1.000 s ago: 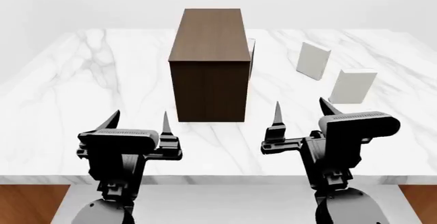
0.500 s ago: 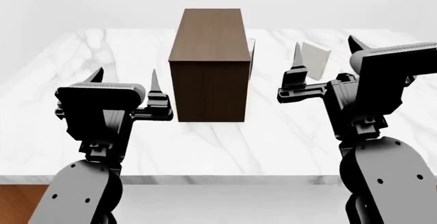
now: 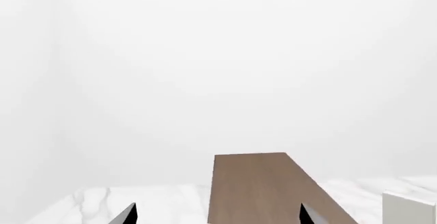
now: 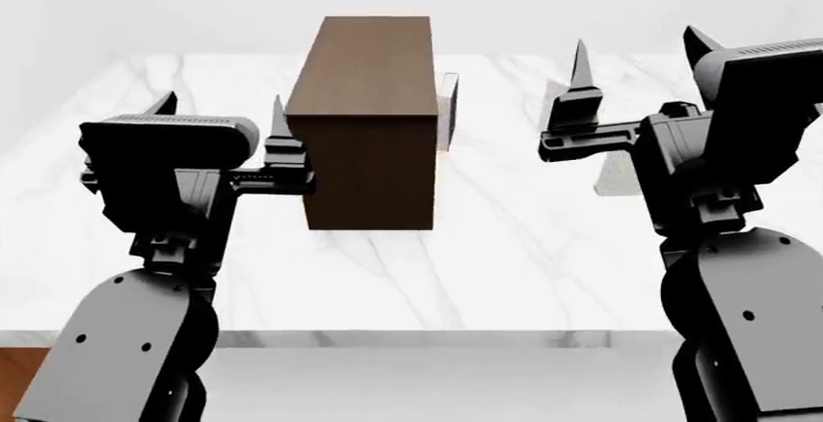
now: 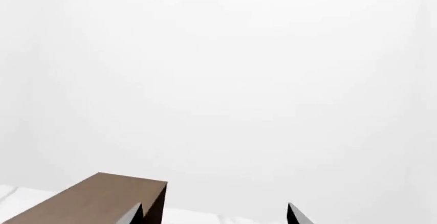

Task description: Pick up the book on the right and place it under the cabinet shelf.

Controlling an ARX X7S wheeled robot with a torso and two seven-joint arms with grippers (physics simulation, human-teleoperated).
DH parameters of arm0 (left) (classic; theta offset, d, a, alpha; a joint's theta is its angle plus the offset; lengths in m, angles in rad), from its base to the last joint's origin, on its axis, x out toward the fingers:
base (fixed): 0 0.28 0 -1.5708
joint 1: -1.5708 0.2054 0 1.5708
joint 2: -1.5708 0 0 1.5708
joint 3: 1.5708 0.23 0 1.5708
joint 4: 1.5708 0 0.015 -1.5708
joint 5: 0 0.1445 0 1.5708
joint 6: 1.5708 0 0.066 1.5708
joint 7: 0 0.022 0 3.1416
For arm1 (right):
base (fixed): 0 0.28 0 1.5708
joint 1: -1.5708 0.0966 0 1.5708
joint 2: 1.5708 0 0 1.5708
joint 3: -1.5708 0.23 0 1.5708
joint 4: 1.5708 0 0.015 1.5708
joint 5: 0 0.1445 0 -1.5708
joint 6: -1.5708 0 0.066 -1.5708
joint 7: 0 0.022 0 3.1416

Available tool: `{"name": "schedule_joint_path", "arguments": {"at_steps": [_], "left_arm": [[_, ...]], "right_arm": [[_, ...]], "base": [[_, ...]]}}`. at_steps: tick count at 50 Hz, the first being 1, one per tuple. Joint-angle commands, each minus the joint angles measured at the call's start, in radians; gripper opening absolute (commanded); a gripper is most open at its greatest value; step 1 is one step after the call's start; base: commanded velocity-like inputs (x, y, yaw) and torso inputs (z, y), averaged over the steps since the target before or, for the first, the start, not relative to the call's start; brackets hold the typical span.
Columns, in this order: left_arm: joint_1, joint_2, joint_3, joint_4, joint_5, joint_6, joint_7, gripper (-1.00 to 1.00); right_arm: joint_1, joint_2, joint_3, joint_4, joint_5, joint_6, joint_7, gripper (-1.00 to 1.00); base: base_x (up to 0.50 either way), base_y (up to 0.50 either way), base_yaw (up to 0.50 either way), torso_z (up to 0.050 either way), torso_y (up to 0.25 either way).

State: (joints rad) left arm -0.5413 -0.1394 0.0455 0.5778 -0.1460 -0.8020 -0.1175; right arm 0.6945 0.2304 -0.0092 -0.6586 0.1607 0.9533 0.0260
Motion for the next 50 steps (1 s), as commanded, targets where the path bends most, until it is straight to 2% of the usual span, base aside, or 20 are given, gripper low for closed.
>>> {"name": "schedule_joint_path", "arguments": {"at_steps": [1, 22, 50], "left_arm": [[-0.037, -0.010, 0.000, 0.002, -0.011, -0.021, -0.009, 1.00], [-0.089, -0.023, 0.003, 0.005, -0.026, -0.044, -0.024, 1.00], [-0.082, -0.041, 0.002, 0.020, -0.046, -0.043, -0.039, 1.00]], "right_arm": [[0.037, 0.010, 0.009, -0.009, 0.011, 0.031, 0.000, 1.00], [0.078, 0.027, 0.029, -0.020, 0.028, 0.070, 0.003, 1.00], [0.076, 0.025, 0.024, -0.029, 0.049, 0.072, 0.010, 1.00]], "base": [[0.00, -0.33, 0.00, 0.000, 0.000], [0.01, -0.24, 0.00, 0.000, 0.000], [0.19, -0.03, 0.00, 0.000, 0.000]]}}
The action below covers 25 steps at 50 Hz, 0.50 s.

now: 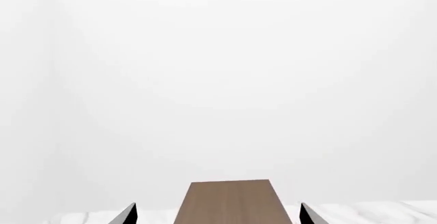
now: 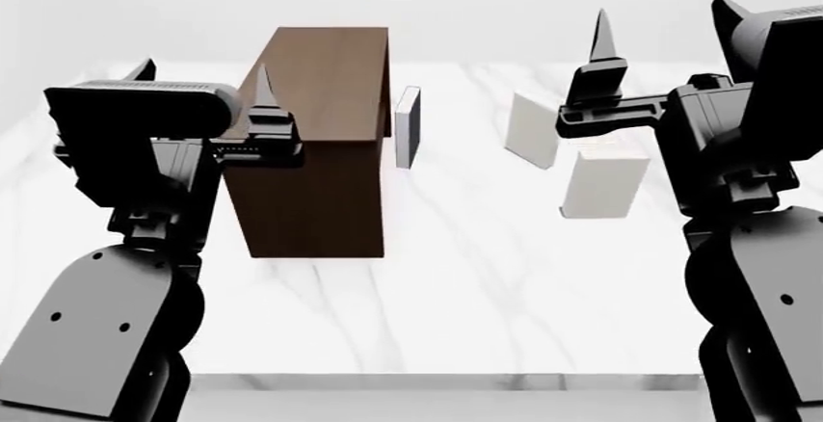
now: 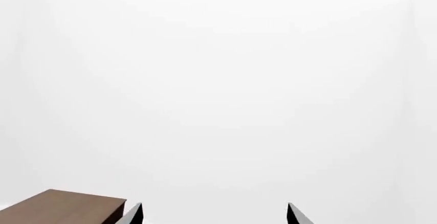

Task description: Pick up the book on the right and place it under the cabinet shelf.

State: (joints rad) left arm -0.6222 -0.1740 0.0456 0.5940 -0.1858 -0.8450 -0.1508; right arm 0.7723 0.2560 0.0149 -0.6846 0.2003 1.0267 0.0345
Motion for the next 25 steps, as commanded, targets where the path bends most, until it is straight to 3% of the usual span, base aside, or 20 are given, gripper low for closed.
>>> {"name": "schedule_joint_path", "arguments": {"at_steps": [1, 25], "left_arm": [[-0.001, -0.006, 0.002, 0.004, -0.007, 0.000, -0.006, 1.00], [-0.006, -0.018, 0.009, 0.001, -0.019, 0.004, -0.018, 1.00]], "right_arm": [[-0.003, 0.000, 0.000, -0.003, 0.009, -0.003, 0.001, 1.00], [-0.016, 0.001, 0.003, 0.004, 0.020, -0.023, 0.009, 1.00]], "base": [[0.24, 0.00, 0.00, 0.000, 0.000], [0.24, 0.00, 0.00, 0.000, 0.000]]}}
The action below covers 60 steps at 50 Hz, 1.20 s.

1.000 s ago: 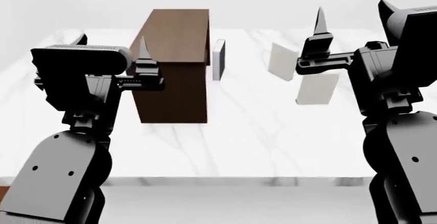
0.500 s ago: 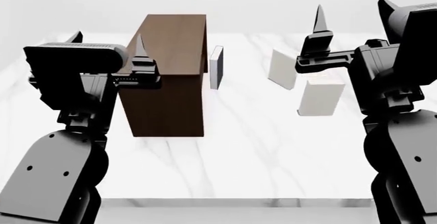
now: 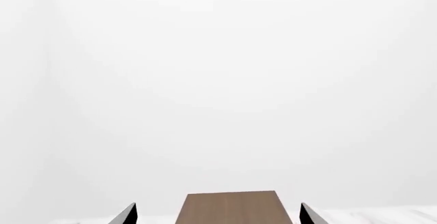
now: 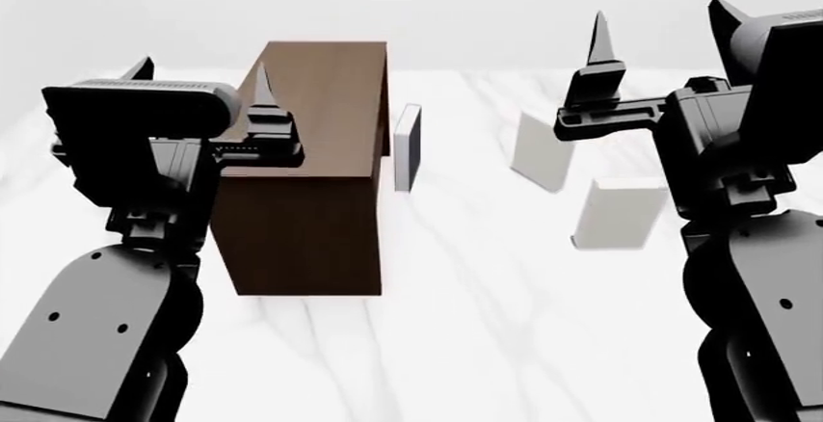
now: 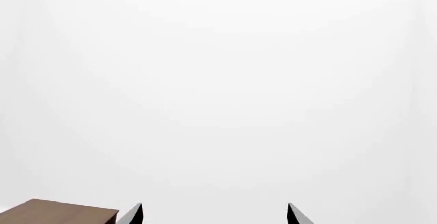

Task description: Pick up the book on the right and place it under the cabinet shelf.

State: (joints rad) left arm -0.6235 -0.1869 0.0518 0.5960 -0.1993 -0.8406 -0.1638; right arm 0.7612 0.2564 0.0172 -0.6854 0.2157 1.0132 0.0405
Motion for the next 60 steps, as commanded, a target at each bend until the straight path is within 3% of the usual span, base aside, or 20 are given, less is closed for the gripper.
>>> {"name": "schedule_joint_path", "arguments": {"at_steps": [1, 60], "left_arm": [[-0.005, -0.005, 0.003, -0.001, -0.006, 0.001, -0.006, 1.00], [-0.023, -0.034, 0.021, 0.017, -0.038, -0.015, -0.037, 1.00]], "right_arm": [[-0.005, 0.001, 0.002, 0.005, 0.005, -0.010, 0.003, 1.00], [0.030, 0.026, -0.002, 0.004, 0.053, 0.039, 0.006, 1.00]], "base": [[0.24, 0.00, 0.00, 0.000, 0.000], [0.20, 0.00, 0.00, 0.000, 0.001]]}}
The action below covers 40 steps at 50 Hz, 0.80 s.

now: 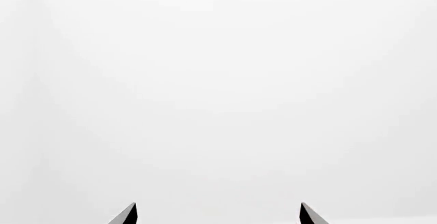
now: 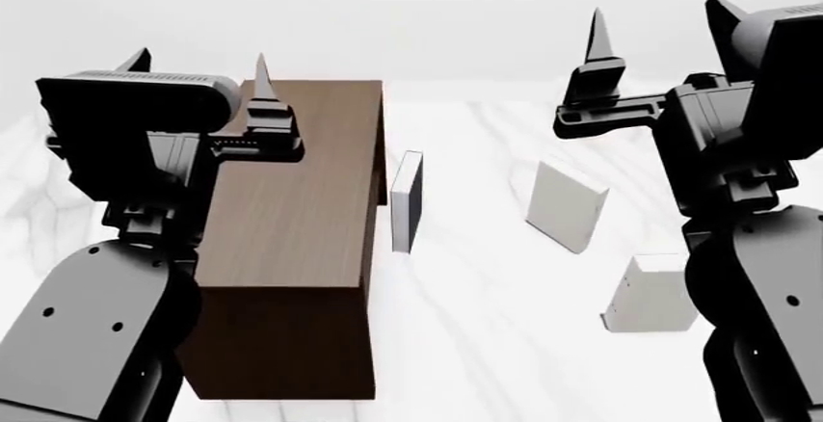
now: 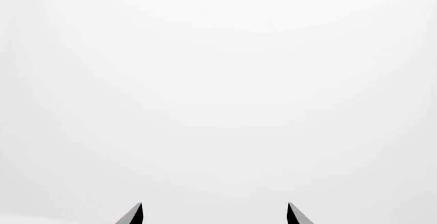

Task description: Pick up the book on the right and place it under the cabinet shelf.

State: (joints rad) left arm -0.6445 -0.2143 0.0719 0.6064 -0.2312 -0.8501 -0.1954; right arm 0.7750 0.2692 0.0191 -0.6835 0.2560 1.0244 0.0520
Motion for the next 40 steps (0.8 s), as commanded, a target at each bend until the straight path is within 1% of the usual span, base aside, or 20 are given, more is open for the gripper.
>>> {"name": "schedule_joint_path", "arguments": {"at_steps": [1, 3, 6, 8, 11, 17, 23, 26, 30, 32, 34, 40], "left_arm": [[-0.002, -0.008, 0.000, 0.008, -0.007, -0.005, -0.005, 1.00], [-0.001, -0.010, -0.001, 0.010, -0.009, -0.005, -0.005, 1.00], [0.001, -0.012, -0.004, 0.008, -0.011, 0.000, -0.005, 1.00], [0.003, -0.012, -0.004, 0.006, -0.012, 0.004, -0.005, 1.00], [0.006, -0.012, -0.003, 0.002, -0.012, 0.011, -0.006, 1.00], [0.009, -0.013, -0.001, -0.001, -0.015, 0.016, -0.009, 1.00], [0.004, -0.016, -0.001, 0.006, -0.019, 0.008, -0.013, 1.00], [0.004, -0.017, -0.001, 0.007, -0.019, 0.007, -0.015, 1.00], [0.006, -0.018, 0.001, 0.004, -0.020, 0.012, -0.017, 1.00], [0.007, -0.018, 0.003, 0.003, -0.021, 0.013, -0.018, 1.00], [0.008, -0.017, 0.004, 0.000, -0.021, 0.017, -0.019, 1.00], [0.008, -0.018, 0.005, -0.006, -0.022, 0.023, -0.022, 1.00]], "right_arm": [[0.034, 0.023, -0.001, -0.002, 0.028, 0.062, -0.020, 1.00], [0.070, 0.034, 0.014, -0.008, 0.062, 0.137, -0.042, 1.00], [0.129, 0.074, -0.002, -0.017, 0.099, 0.245, -0.077, 1.00], [0.204, 0.113, -0.018, -0.024, 0.126, 0.344, -0.102, 1.00], [0.306, 0.158, -0.043, -0.011, 0.144, 0.435, -0.123, 1.00], [0.446, 0.258, -0.129, 0.056, 0.197, 0.492, -0.216, 1.00], [0.571, 0.357, -0.256, 0.198, 0.209, 0.435, -0.319, 1.00], [0.616, 0.401, -0.321, 0.283, 0.218, 0.363, -0.407, 1.00], [0.699, 0.499, -0.539, 0.388, 0.188, 0.252, -0.587, 1.00], [0.737, 0.526, -0.627, 0.430, 0.164, 0.211, -0.657, 1.00], [0.777, 0.541, -0.715, 0.478, 0.129, 0.176, -0.715, 1.00], [0.878, 0.564, -0.972, 0.610, 0.043, 0.139, -0.898, 1.00]], "base": [[0.00, 0.00, 0.00, 0.000, 0.000], [0.00, 0.00, 0.00, 0.000, 0.000], [0.00, 0.00, 0.00, 0.000, 0.000], [0.00, 0.00, 0.00, 0.000, 0.000], [0.00, 0.00, 0.00, 0.000, 0.000], [0.00, 0.00, 0.00, 0.000, 0.000], [0.00, 0.00, 0.00, 0.000, 0.000], [0.00, 0.00, 0.00, 0.000, 0.000], [0.00, 0.00, 0.00, 0.000, 0.000], [0.00, 0.00, 0.00, 0.000, 0.000], [0.00, 0.00, 0.00, 0.000, 0.000], [0.00, 0.00, 0.00, 0.000, 0.000]]}}
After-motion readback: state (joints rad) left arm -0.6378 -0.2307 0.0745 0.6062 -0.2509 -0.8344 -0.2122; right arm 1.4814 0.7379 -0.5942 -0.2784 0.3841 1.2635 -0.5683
